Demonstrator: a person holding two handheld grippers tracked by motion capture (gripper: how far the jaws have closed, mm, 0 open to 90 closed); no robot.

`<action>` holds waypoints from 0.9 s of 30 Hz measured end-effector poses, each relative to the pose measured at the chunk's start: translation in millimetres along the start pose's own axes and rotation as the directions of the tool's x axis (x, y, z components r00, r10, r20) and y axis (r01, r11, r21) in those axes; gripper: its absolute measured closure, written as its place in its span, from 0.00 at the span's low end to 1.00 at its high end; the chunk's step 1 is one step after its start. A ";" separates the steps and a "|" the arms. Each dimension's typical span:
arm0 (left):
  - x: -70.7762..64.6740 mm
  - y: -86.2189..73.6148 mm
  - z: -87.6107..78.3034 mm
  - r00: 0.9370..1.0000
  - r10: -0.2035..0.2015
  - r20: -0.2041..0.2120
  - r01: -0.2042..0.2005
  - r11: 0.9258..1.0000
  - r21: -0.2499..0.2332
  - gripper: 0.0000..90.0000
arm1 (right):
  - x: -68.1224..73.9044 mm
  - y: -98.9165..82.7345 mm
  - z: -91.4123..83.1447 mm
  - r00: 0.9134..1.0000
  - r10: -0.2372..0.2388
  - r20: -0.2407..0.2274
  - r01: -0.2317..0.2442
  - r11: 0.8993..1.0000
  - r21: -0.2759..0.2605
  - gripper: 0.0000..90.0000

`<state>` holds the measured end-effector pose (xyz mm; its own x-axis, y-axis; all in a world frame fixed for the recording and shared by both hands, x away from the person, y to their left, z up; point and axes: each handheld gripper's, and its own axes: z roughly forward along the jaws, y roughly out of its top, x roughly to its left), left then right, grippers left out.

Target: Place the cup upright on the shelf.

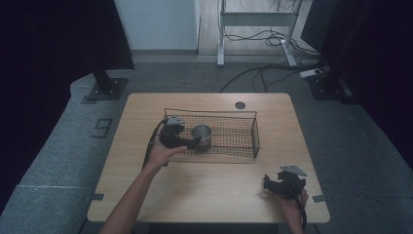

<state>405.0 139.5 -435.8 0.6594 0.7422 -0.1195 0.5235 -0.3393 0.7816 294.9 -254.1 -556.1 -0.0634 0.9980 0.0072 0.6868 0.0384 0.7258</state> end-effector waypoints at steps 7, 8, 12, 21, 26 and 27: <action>-4.1 -22.4 -15.5 1.000 0.000 0.012 0.000 1.000 -0.016 0.15 | 0.4 0.1 0.0 1.000 0.005 0.000 -0.005 1.000 0.000 0.05; -4.9 -26.4 -17.5 1.000 0.002 0.014 -0.002 1.000 -0.016 0.15 | 0.3 0.0 -0.1 1.000 0.004 0.000 -0.004 1.000 0.000 0.05; -9.8 -43.2 -27.9 1.000 0.011 -0.001 -0.011 0.999 -0.041 0.16 | 0.4 0.0 -0.1 1.000 0.004 0.000 -0.004 1.000 0.000 0.06; -16.4 -72.4 -43.1 1.000 0.024 -0.003 -0.025 0.999 -0.028 0.16 | 0.3 0.0 -0.1 1.000 0.004 0.000 -0.004 1.000 0.000 0.06; -16.1 -93.3 -50.0 1.000 -0.004 -0.001 0.004 1.000 -0.019 0.16 | 0.4 0.0 -0.1 1.000 0.004 0.000 -0.004 1.000 0.000 0.06; -16.2 -97.5 -50.7 1.000 -0.006 -0.005 0.006 1.000 -0.016 0.16 | 0.3 0.0 0.0 1.000 0.004 0.000 -0.004 1.000 0.000 0.05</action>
<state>315.9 189.8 -479.0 0.6536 0.7471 -0.1214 0.5186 -0.3252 0.7908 294.9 -253.8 -556.1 -0.0603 0.9981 0.0104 0.6873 0.0340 0.7256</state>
